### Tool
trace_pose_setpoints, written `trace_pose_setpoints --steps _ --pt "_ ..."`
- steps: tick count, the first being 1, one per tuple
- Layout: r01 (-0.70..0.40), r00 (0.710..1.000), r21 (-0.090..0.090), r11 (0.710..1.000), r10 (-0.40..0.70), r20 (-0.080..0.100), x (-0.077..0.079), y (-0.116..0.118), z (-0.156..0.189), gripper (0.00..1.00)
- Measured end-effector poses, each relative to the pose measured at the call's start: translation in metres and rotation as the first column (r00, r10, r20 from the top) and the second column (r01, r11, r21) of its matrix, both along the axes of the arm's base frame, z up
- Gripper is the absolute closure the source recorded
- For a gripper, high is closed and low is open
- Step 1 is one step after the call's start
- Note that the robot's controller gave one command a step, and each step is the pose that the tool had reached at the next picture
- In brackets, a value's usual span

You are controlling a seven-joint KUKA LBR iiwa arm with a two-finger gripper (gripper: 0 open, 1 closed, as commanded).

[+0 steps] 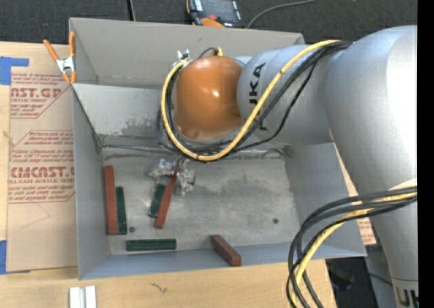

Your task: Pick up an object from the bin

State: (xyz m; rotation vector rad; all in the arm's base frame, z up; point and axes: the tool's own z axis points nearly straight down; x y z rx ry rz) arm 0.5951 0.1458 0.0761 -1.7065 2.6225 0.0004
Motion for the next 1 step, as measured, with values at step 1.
trace_pose_setpoints --steps 1 --pt "-0.523 0.853 -0.006 0.853 0.523 -0.001 -0.0012 0.0021 -0.0034 1.0"
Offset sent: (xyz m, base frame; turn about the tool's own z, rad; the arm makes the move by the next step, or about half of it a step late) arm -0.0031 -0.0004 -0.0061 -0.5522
